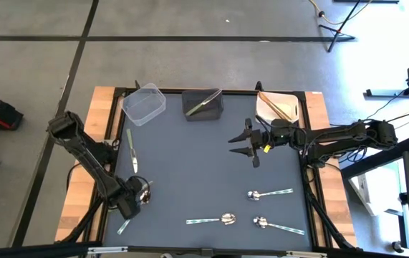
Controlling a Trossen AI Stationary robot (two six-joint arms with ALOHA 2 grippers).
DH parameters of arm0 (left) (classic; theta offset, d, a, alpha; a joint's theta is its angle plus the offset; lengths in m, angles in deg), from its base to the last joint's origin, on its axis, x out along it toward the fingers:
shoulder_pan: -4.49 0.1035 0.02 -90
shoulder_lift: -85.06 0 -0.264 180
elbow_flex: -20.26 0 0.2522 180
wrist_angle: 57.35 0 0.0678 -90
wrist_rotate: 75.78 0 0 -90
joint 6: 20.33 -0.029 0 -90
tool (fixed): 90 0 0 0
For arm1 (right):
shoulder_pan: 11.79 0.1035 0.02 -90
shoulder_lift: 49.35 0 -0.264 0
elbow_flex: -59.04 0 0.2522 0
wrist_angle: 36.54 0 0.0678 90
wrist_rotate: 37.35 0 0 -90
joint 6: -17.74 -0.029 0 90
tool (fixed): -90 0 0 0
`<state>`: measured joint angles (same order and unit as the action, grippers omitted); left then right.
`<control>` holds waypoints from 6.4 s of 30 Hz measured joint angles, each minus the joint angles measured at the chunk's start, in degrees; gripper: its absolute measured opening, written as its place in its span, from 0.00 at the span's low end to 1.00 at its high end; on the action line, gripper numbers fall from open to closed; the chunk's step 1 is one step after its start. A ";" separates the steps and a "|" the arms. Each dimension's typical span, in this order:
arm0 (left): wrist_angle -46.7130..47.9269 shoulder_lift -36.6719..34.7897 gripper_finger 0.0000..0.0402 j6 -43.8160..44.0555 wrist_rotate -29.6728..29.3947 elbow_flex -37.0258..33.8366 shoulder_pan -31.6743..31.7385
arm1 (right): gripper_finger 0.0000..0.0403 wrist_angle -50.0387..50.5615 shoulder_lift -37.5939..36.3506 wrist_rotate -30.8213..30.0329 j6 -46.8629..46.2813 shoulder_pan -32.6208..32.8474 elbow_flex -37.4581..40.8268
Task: Sort silverware by color (type)
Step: Put the bottom green table knife into the black bin, then put the green table knife into the black bin
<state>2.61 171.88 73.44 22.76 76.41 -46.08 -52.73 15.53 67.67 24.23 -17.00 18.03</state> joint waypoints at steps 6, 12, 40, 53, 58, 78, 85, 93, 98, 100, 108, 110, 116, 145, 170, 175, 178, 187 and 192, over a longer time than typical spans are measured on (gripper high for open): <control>0.12 1.75 0.28 -3.12 -0.18 0.19 -0.20 | 0.36 -0.07 0.00 0.00 0.00 0.00 0.00; 0.08 1.83 0.23 -3.41 -1.06 0.15 -0.24 | 0.36 -0.01 0.00 0.00 0.00 0.00 0.00; 4.73 -10.47 0.13 -8.33 -16.89 -0.18 3.82 | 0.36 3.10 0.04 -2.54 -3.07 3.14 0.00; 3.15 -25.05 0.13 -40.62 -41.22 -0.11 19.96 | 0.36 10.72 0.07 -16.27 -3.62 15.61 0.00; -4.93 -26.77 0.13 -57.28 -47.01 -0.02 29.96 | 0.36 11.65 0.06 -18.05 -6.99 15.69 0.00; -61.01 -12.01 0.14 -105.05 -26.87 0.04 69.66 | 0.36 12.67 6.02 -22.09 -14.17 16.78 0.02; -73.39 -2.60 0.14 -107.83 -22.81 0.05 76.26 | 0.36 12.03 6.27 -22.12 -13.61 16.76 0.00; -74.36 6.10 0.15 -105.92 -22.52 0.04 80.24 | 0.36 12.07 6.27 -22.12 -13.61 16.81 0.00; -74.35 8.82 0.17 -105.72 -22.56 0.04 80.70 | 0.36 12.10 6.27 -23.46 -13.61 16.81 0.00; -74.06 9.14 0.18 -104.30 -22.54 0.04 80.67 | 0.36 12.10 6.27 -23.65 -13.61 16.81 0.00; -72.00 9.23 0.26 -99.84 -22.56 0.04 80.67 | 0.36 12.12 6.27 -23.63 -13.61 16.81 0.00; -71.85 9.21 0.30 -99.86 -22.55 0.04 80.67 | 0.36 12.10 6.27 -23.63 -13.61 16.81 0.00; -71.30 7.37 0.39 -100.10 -22.72 0.04 79.91 | 0.36 12.10 6.27 -23.61 -13.61 16.81 0.00; -0.22 -24.23 0.39 -59.27 -24.15 0.04 57.84 | 0.36 9.87 6.27 -28.96 -7.60 16.72 0.00; 24.74 -12.61 0.39 -37.30 -28.59 -0.14 63.86 | 0.36 7.42 6.27 -30.47 -6.19 16.72 0.00; 21.61 -11.51 0.39 -38.28 -28.00 -3.80 65.94 | 0.36 7.42 6.27 -30.45 -6.20 16.81 0.00; 17.05 -11.49 0.39 -39.89 -27.35 -6.61 67.73 | 0.36 7.35 6.27 -30.46 -6.20 16.81 0.00; 10.53 -11.60 0.39 -43.14 -24.57 -12.74 73.68 | 0.36 6.63 6.27 -30.51 -6.20 16.81 0.00; 8.74 -11.71 0.39 -45.54 -22.57 -13.58 75.06 | 0.36 6.46 6.27 -30.53 -6.15 16.81 0.00</control>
<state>11.35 160.17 27.90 0.19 62.83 28.98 -46.27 21.81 37.14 18.07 -0.19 18.03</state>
